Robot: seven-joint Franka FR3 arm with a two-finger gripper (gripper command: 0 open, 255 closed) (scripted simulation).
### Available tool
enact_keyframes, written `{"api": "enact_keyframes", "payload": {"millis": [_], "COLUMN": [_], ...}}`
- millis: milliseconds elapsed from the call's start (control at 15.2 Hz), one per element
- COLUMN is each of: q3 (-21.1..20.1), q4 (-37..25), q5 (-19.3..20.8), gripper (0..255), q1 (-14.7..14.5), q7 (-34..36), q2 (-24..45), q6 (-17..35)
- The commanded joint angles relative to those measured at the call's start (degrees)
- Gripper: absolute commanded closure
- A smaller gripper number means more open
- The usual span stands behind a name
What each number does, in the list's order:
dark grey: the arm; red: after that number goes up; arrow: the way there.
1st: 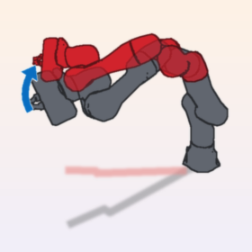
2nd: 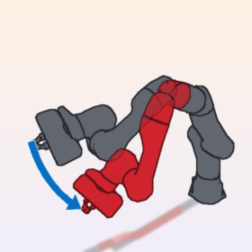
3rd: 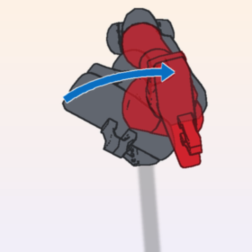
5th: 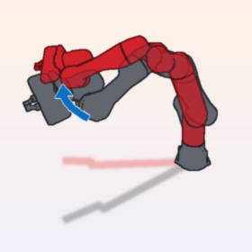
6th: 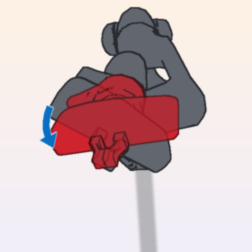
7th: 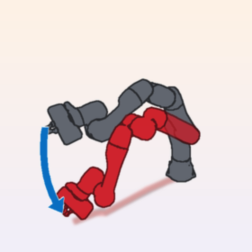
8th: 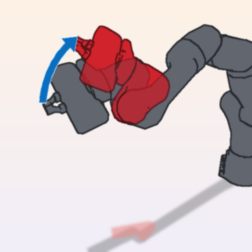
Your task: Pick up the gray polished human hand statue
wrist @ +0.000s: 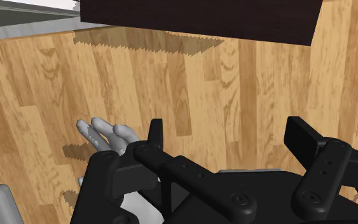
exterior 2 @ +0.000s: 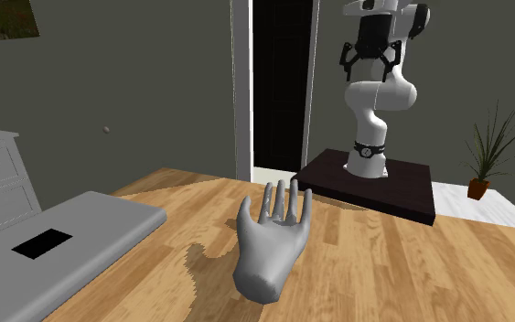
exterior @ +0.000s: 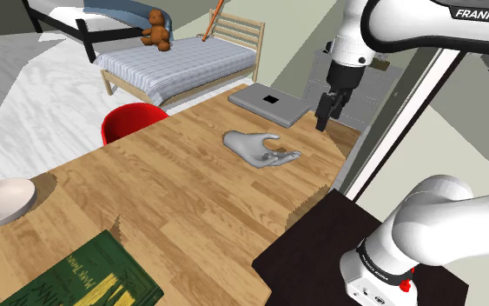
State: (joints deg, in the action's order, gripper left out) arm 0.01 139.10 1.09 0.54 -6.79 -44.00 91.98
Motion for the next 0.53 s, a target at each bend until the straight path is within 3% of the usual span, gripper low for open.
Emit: {"api": "enact_keyframes", "payload": {"millis": [0,462], "q3": [0.00,3.69], "q4": [0.00,0.37], "q5": [0.00,4.01], "gripper": [0,0], "q1": [0.00,1.21], "q7": [0.00,-5.75], "q2": [0.00,11.77], "q6": [0.00,11.59]}}
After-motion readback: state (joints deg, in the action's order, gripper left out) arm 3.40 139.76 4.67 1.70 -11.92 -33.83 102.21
